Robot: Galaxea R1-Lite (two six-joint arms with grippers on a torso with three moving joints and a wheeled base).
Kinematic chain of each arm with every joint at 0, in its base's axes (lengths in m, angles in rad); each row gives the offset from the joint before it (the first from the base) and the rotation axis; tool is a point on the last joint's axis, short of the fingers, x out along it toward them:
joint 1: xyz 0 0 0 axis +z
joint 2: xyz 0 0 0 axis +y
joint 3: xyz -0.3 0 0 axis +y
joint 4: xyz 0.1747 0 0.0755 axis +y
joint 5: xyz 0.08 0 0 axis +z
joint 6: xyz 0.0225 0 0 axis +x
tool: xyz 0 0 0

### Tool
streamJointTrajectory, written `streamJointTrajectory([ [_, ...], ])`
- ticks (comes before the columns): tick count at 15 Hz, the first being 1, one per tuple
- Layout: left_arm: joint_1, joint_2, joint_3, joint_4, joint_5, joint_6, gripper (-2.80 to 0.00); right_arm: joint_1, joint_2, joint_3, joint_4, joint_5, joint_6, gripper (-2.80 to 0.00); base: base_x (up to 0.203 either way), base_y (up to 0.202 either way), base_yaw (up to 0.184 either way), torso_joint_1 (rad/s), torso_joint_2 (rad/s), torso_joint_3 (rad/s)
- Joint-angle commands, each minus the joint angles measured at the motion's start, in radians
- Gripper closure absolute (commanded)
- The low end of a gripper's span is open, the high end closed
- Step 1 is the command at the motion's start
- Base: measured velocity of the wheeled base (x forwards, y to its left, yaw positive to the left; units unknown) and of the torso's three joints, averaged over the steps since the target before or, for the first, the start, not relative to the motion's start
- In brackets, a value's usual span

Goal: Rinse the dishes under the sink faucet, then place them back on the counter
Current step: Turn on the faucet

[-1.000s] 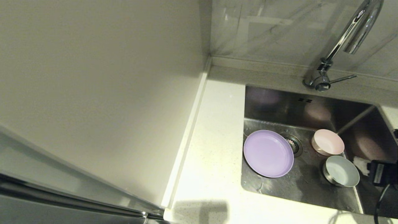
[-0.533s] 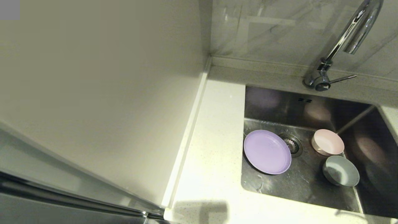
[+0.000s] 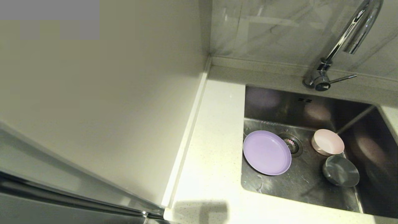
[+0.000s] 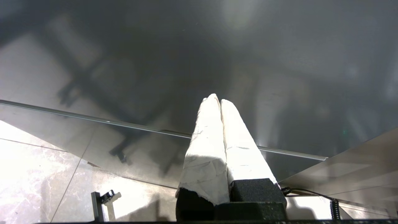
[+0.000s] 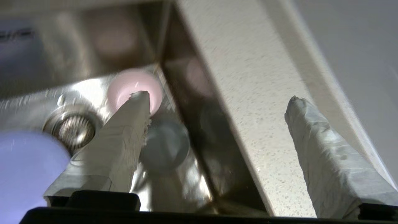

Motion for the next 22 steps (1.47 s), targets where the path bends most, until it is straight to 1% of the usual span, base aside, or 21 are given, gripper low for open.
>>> streamJointTrajectory([
  [1,0.0,0.0,0.003,-0.001,0.0,-0.001,0.0,-0.031,0.034,-0.101,0.149,0.108,-0.012,-2.8,0.0,0.0,0.0,0.0,0.0,0.0],
  [3,0.0,0.0,0.003,-0.001,0.0,-0.001,0.0,-0.034,0.052,-0.214,0.375,0.18,-0.01,-2.8,0.0,0.0,0.0,0.0,0.0,0.0],
  [4,0.0,0.0,0.002,-0.001,0.0,-0.001,0.0,-0.034,0.067,-0.259,0.464,0.208,-0.006,-2.8,0.0,0.0,0.0,0.0,0.0,0.0],
  [5,0.0,0.0,0.003,-0.001,0.0,-0.001,0.0,-0.034,0.086,-0.287,0.51,0.247,-0.005,0.0,0.0,0.0,0.0,0.0,0.0,0.0],
  [9,0.0,0.0,0.002,-0.001,0.0,0.001,0.0,-0.03,0.16,-0.372,0.517,0.301,0.016,0.0,0.0,0.0,0.0,0.0,0.0,0.0],
  [10,0.0,0.0,0.002,-0.001,0.0,-0.001,0.0,-0.031,0.187,-0.423,0.519,0.309,0.044,0.0,0.0,0.0,0.0,0.0,0.0,0.0],
  [13,0.0,0.0,0.003,-0.001,0.0,-0.001,0.0,-0.027,0.275,-0.641,0.52,0.322,0.195,0.0,0.0,0.0,0.0,0.0,0.0,0.0],
  [14,0.0,0.0,0.002,-0.001,0.0,-0.001,0.0,-0.024,0.317,-0.698,0.52,0.341,0.222,0.0,0.0,0.0,0.0,0.0,0.0,0.0],
  [17,0.0,0.0,0.002,-0.001,0.0,-0.001,0.0,-0.021,0.44,-0.839,0.506,0.42,0.246,0.0,0.0,0.0,0.0,0.0,0.0,0.0],
  [18,0.0,0.0,0.003,-0.001,0.0,-0.001,0.0,-0.021,0.484,-0.872,0.475,0.437,0.248,0.0,0.0,0.0,0.0,0.0,0.0,0.0],
  [21,0.0,0.0,0.003,-0.001,0.0,-0.001,0.0,-0.015,0.59,-0.914,0.31,0.488,0.249,0.0,0.0,0.0,0.0,0.0,0.0,0.0],
  [22,0.0,0.0,0.003,-0.001,0.0,-0.001,0.0,-0.009,0.613,-0.933,0.293,0.517,0.249,0.0,0.0,0.0,0.0,0.0,0.0,0.0],
])
